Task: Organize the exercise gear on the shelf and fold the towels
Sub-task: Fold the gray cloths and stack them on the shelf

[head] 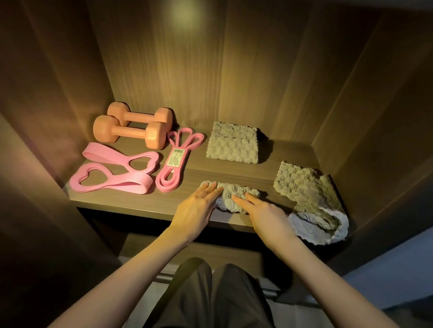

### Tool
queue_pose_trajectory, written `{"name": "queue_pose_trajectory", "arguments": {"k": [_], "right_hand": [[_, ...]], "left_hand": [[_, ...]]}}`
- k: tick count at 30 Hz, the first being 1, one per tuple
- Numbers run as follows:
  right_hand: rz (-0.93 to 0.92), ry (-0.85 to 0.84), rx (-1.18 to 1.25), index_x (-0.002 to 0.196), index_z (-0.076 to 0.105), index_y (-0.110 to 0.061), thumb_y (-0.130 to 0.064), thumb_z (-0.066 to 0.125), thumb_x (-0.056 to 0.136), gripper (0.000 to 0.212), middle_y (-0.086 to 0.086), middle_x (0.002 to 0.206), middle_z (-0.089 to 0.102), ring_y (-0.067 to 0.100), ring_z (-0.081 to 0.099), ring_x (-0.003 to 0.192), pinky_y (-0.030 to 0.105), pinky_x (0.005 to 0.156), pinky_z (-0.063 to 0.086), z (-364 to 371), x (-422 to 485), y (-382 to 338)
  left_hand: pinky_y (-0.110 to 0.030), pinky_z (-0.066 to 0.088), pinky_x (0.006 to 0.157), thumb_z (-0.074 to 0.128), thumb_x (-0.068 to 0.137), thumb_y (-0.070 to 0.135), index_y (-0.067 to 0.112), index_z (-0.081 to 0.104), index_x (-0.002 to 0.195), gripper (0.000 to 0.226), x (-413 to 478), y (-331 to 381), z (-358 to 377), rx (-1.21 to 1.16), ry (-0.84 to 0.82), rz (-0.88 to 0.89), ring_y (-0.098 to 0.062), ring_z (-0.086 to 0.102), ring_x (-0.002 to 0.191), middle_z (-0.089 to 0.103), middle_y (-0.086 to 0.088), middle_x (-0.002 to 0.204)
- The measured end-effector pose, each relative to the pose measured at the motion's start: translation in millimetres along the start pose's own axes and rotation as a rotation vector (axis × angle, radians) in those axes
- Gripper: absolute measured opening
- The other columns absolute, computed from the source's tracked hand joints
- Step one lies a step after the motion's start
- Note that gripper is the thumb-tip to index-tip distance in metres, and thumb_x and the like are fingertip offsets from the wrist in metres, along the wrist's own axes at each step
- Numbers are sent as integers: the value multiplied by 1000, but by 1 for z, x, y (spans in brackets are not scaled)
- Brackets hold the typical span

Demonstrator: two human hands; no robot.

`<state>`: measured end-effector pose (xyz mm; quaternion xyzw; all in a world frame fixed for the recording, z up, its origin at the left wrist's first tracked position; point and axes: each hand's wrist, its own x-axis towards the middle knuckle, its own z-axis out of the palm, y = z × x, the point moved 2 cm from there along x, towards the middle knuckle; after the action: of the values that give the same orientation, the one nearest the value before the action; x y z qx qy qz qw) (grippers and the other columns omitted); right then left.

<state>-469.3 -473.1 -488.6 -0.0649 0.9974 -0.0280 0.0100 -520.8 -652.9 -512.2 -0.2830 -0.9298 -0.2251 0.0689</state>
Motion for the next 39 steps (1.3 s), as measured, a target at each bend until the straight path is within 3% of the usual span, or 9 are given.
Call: {"name": "queue_pose_trajectory", "arguments": {"k": [4, 8, 11, 20, 26, 31, 34, 36, 39], "right_hand": [[27, -18, 8, 152, 14, -37, 16, 36, 86, 87, 1, 160, 13, 29, 45, 132, 41, 95, 49, 0, 20, 2], [67, -74, 85, 153, 5, -35, 21, 30, 86, 90, -1, 162, -4, 20, 7, 148, 38, 116, 26, 4, 46, 8], [83, -77, 128, 153, 7, -32, 24, 27, 87, 89, 0, 162, -5, 17, -2, 148, 30, 118, 10, 2, 66, 13], [115, 34, 182, 153, 14, -31, 23, 25, 88, 85, 2, 162, 4, 18, 4, 148, 29, 114, 21, -1, 90, 19], [135, -32, 300, 152, 20, -31, 12, 32, 95, 72, -1, 161, 6, 20, 3, 148, 32, 117, 17, -5, 87, 19], [102, 262, 388, 134, 53, -11, -8, 42, 99, 37, 8, 144, 41, 23, 38, 130, 23, 103, 28, -34, 95, 25], [149, 293, 326, 146, 36, -13, -20, 36, 103, 44, 6, 157, 22, 24, 20, 144, 31, 115, 18, -40, 123, 28], [203, 177, 232, 153, 15, -16, -26, 27, 104, 51, 5, 161, 3, 24, -1, 148, 40, 120, 7, -32, 146, 30], [246, 20, 214, 153, -3, -18, -29, 21, 104, 55, 6, 161, -10, 25, -13, 147, 46, 120, 0, -6, 167, 35]], "left_hand": [[-35, 40, 104, 44, 98, 12, 22, 37, 145, 48, 29, -9, 3, 45, -38, -35, -17, 24, 144, 32, 1, 154], [-36, 36, 109, 45, 96, 4, 20, 39, 145, 52, 56, -16, 5, 1, -41, -63, -17, 22, 144, 31, -1, 154], [-36, 33, 112, 45, 96, 2, 20, 38, 145, 53, 74, -23, 8, -15, -46, -82, -18, 22, 144, 29, -2, 155], [-30, 26, 115, 43, 96, 1, 18, 39, 144, 51, 107, -32, 13, -84, -31, -96, -16, 20, 145, 29, -3, 154], [-37, 25, 115, 48, 97, 20, 17, 34, 147, 52, 108, -29, 7, 29, -114, -66, -20, 25, 143, 29, -3, 155], [-42, 44, 93, 47, 96, 24, 10, 54, 131, 39, 115, -24, -19, 8, 113, 12, -32, 53, 115, 55, -10, 129], [-41, 28, 111, 36, 101, 24, 6, 33, 146, 49, 129, -22, -20, 21, 65, -29, -28, 30, 140, 35, -13, 151], [-38, 11, 119, 28, 103, 27, 8, 17, 151, 53, 138, -22, -13, 35, -9, -60, -22, 8, 147, 14, -8, 159], [-34, 1, 119, 21, 104, 27, 6, 3, 151, 54, 145, -28, -1, 133, -93, -109, -20, -3, 148, -1, -9, 160]]}}
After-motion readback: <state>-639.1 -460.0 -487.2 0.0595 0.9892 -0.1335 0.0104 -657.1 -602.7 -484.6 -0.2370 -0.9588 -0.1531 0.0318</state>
